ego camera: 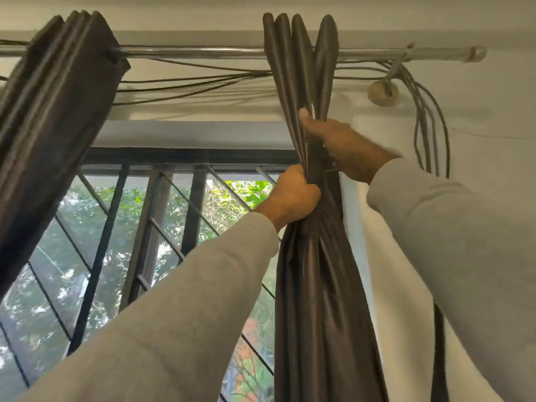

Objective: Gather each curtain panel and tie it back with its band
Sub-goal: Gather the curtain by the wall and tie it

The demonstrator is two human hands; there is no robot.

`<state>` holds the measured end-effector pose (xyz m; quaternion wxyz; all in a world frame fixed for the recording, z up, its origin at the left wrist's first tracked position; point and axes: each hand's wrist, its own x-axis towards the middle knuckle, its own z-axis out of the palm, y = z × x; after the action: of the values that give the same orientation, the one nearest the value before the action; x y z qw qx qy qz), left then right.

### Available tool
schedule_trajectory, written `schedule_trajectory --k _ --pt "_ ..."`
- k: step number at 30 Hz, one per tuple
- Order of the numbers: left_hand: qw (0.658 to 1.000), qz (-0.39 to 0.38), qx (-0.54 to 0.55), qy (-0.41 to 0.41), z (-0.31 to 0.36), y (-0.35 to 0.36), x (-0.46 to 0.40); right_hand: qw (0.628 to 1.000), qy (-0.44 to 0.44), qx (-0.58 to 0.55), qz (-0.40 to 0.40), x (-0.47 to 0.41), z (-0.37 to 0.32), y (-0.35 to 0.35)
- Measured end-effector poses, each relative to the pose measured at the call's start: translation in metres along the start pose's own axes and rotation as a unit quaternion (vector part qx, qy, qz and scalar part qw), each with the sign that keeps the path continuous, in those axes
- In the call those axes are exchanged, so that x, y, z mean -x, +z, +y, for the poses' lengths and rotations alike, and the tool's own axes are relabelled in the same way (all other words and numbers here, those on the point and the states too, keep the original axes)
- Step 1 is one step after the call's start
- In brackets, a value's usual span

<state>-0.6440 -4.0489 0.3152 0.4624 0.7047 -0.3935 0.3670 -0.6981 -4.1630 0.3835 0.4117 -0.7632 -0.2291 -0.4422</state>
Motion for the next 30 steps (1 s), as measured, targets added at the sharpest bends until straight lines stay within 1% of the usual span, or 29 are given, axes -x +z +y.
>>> schedule_trajectory --k 3,5,8,11,14,16,18,21,25,26,28,30 --pt "0.998 0.006 0.062 -0.009 -0.013 -0.011 0.019 0.999 -0.024 -0.028 0.015 0.002 -0.004 0.047" --pt "0.991 0.017 0.131 -0.022 -0.025 -0.019 0.033 0.996 -0.035 -0.084 0.013 0.007 0.0 0.067" --pt "0.976 0.01 0.216 -0.03 -0.051 -0.029 0.053 0.977 -0.013 -0.211 -0.001 0.024 0.02 0.076" --pt "0.964 0.0 0.264 -0.035 -0.077 -0.017 0.081 0.961 0.004 -0.277 -0.015 0.056 0.04 0.084" --pt "0.959 0.005 0.278 -0.051 -0.101 0.012 0.118 0.942 0.036 -0.333 -0.025 0.098 0.066 0.096" --pt "0.962 -0.023 0.264 -0.063 -0.12 0.033 0.145 0.937 0.083 -0.333 -0.063 0.121 0.083 0.103" --pt "0.968 -0.057 0.228 -0.083 -0.139 0.051 0.172 0.936 0.124 -0.306 -0.12 0.136 0.1 0.104" --pt "0.967 -0.088 0.203 -0.123 -0.166 0.066 0.203 0.926 0.124 -0.297 -0.197 0.152 0.122 0.094" --pt "0.965 -0.1 0.173 -0.17 -0.191 0.083 0.235 0.923 0.129 -0.267 -0.243 0.172 0.138 0.081" --pt "0.963 -0.105 0.168 -0.182 -0.195 0.088 0.245 0.93 0.136 -0.249 -0.233 0.18 0.142 0.081" --pt "0.955 -0.116 0.175 -0.211 -0.202 0.097 0.259 0.954 0.128 -0.208 -0.174 0.195 0.149 0.081" --pt "0.947 -0.12 0.183 -0.237 -0.21 0.103 0.27 0.965 0.13 -0.197 -0.114 0.208 0.157 0.081"
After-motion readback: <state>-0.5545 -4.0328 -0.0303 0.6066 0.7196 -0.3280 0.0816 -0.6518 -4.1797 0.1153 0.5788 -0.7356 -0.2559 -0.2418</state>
